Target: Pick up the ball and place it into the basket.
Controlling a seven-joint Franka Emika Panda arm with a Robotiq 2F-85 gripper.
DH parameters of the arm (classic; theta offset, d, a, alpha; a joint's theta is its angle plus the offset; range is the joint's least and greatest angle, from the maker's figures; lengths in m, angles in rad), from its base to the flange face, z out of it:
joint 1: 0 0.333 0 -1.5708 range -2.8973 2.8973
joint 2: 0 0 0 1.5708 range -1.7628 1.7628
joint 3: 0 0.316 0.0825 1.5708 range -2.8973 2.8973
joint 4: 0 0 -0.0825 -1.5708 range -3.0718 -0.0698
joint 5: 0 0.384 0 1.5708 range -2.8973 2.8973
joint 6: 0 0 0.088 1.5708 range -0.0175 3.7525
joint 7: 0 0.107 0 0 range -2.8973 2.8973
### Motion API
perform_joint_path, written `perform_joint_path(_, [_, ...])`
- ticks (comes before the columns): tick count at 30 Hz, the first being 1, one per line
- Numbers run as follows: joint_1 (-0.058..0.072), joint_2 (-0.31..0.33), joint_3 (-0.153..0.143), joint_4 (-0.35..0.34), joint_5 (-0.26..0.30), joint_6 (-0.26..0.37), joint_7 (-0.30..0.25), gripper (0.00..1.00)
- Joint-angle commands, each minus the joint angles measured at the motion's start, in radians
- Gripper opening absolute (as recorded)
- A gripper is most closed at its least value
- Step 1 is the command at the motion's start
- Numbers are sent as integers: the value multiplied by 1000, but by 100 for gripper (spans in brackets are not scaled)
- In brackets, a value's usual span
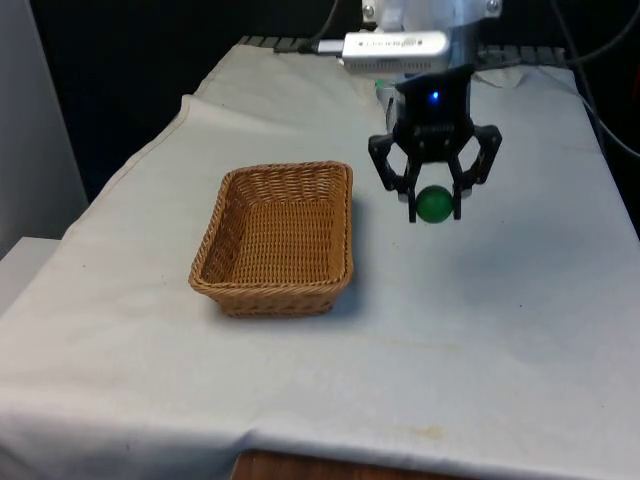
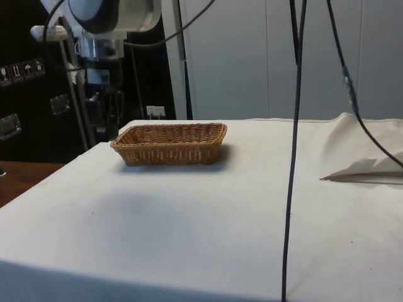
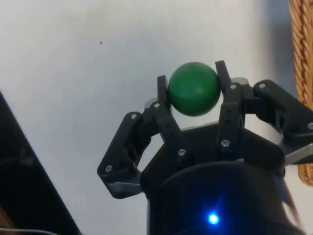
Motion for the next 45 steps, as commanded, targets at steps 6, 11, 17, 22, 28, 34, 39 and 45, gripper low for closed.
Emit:
perform_joint_path(6, [9,-57,-8,-37,-32,-9,3,0])
perform_joint_path(11, [5,-107,-9,-65,-62,-13,-3,0])
perform_joint_path(17, [-1,-142,-26,-87,-76,-11,-30,0])
perform_joint_path(22, [-8,-146,-41,-95,-59,-1,-64,0])
perform_joint_path(28, [-23,-143,-55,-98,-12,3,-120,0])
perform_joint_path(34, [-32,-134,-78,-98,41,6,-179,0])
perform_joint_path(39, [-41,-118,-103,-101,86,13,-236,0])
perform_joint_path(45, [-43,-102,-129,-101,99,16,-270,0])
